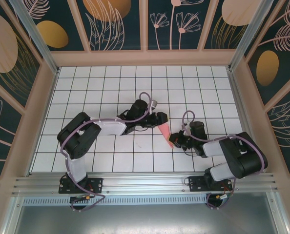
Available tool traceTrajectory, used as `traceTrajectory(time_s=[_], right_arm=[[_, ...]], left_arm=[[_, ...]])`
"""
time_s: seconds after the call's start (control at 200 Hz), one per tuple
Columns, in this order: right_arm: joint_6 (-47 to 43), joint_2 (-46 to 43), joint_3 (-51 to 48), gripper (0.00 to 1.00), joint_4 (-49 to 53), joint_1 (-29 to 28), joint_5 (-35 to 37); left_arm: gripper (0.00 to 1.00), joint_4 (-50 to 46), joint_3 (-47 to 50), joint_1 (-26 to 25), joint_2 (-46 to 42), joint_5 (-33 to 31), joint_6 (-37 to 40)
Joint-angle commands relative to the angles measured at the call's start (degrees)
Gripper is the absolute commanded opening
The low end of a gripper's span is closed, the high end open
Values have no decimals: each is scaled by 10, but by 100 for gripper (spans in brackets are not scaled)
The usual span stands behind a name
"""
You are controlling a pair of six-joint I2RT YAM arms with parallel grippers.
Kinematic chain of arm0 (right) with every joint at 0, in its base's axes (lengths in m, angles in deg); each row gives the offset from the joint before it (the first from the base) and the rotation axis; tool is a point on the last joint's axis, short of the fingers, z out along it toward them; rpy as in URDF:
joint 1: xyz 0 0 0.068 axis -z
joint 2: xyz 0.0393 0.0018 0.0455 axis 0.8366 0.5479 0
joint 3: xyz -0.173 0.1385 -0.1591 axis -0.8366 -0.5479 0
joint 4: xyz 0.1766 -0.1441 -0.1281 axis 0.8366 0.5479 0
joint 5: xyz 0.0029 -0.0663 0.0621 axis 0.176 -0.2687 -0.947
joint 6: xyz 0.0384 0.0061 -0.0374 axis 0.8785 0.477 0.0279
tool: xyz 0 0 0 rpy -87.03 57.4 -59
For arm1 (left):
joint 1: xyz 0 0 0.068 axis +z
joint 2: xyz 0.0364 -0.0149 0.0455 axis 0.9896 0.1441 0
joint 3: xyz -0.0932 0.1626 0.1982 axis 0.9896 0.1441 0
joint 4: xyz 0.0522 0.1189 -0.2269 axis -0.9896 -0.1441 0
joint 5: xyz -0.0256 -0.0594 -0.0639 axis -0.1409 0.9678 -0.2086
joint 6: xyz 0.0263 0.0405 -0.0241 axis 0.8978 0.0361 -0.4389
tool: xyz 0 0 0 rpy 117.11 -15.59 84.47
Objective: Fold a paper plane with a square sheet of paper (pick it up from the middle)
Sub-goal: Fold the wing for the fifth time at the center of the table.
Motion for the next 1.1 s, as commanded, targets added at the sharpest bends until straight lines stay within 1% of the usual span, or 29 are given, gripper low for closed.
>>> traceTrajectory(time_s=[0.0,0.235,0.365,0.55,0.656,0.731,0.841,0.956,1.041,1.096], right_arm=[[11,11,-3,0,-21,6,-16],[8,14,-2,0,-10,8,-10],[6,13,-1,0,-2,9,-5],[-1,1,2,0,15,9,-1],[-18,-23,13,0,61,8,7],[-31,-48,23,7,103,7,19],[-57,-93,41,18,179,4,42],[-92,-129,66,25,274,0,94],[-110,-138,77,31,304,-3,93],[-118,-135,85,33,316,-7,90]], left_arm=[[55,25,-6,-10,22,19,-2],[54,32,-34,-13,68,32,-9],[54,20,-46,-13,88,32,-7],[54,-5,-50,-13,114,11,-8],[53,-35,-52,-13,122,-5,1],[53,-53,-50,-13,125,-15,8],[53,-56,-50,-13,134,-13,13],[53,-60,-55,-13,138,-9,19],[52,-74,-62,-13,138,-12,28],[52,-79,-65,-13,138,-11,31]])
